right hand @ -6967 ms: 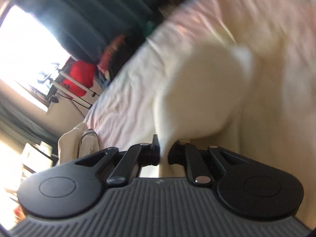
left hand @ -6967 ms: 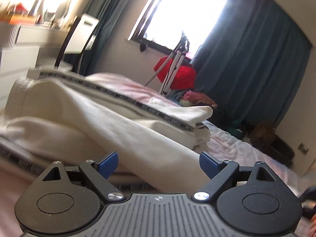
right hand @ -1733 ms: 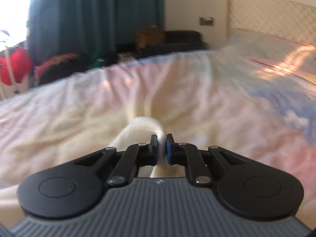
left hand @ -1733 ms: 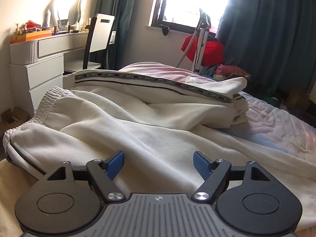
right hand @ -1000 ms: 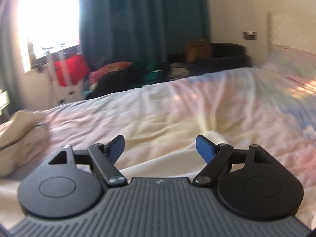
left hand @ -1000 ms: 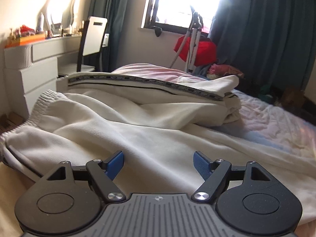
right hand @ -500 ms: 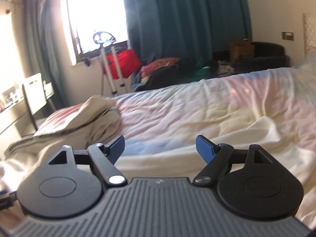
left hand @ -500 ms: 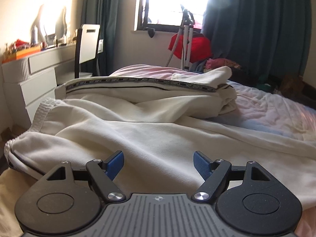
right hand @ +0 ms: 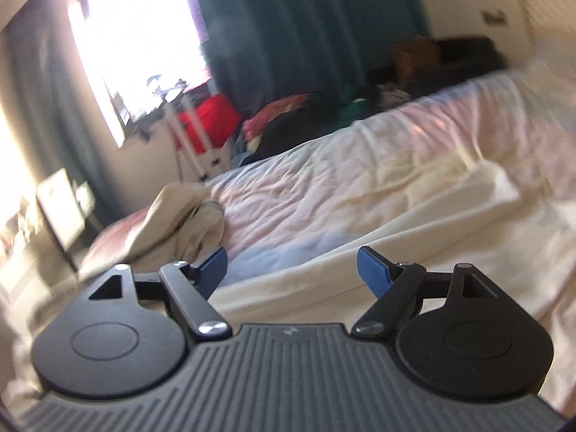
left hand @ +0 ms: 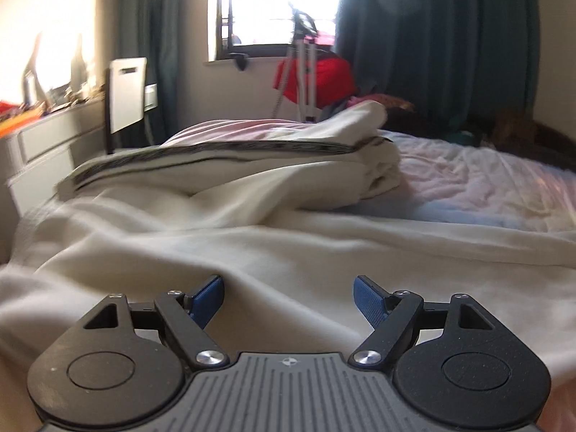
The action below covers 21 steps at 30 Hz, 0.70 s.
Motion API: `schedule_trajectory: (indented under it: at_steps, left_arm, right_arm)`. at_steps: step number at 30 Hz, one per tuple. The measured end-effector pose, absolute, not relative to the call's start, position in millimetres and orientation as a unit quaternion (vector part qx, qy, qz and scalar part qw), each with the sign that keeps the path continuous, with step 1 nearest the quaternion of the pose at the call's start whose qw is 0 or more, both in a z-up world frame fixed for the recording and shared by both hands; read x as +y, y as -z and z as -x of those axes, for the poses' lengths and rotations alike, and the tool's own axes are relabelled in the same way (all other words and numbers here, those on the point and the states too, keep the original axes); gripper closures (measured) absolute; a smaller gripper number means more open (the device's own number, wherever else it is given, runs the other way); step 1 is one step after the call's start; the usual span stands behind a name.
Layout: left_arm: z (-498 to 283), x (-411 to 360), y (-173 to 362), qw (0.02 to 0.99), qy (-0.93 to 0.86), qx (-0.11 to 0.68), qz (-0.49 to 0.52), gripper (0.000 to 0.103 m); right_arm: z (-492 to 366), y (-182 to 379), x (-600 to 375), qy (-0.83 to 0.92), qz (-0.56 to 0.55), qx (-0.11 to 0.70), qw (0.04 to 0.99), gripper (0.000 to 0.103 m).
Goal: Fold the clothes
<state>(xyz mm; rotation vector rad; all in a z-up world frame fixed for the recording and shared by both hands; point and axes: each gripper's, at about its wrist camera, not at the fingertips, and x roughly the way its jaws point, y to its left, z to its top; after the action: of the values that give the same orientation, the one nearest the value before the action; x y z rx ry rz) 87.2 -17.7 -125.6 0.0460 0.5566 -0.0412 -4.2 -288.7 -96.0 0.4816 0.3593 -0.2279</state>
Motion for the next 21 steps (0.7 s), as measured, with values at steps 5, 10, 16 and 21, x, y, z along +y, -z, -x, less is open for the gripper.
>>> schedule_trajectory:
  at_steps: [5, 10, 16, 21]
  left_arm:
    - [-161.2, -82.4, 117.0, 0.961, 0.052, 0.269, -0.036, 0.024]
    - [-248.6, -159.6, 123.9, 0.959, 0.052, 0.256, -0.106, 0.022]
    - [-354.7, -218.8, 166.8, 0.933, -0.058, 0.225, -0.274, 0.022]
    - [-398.2, -224.9, 183.6, 0.914, -0.064, 0.242, -0.319, 0.047]
  right_arm:
    - [-9.4, 115.2, -304.4, 0.167, -0.230, 0.170, 0.944, 0.022]
    - [-26.2, 134.0, -318.3, 0.176, -0.258, 0.184, 0.932, 0.022]
    - [-49.0, 152.2, -328.8, 0.193, -0.251, 0.186, 0.930, 0.022]
    - [-67.3, 171.5, -337.6, 0.201, -0.262, 0.213, 0.920, 0.022]
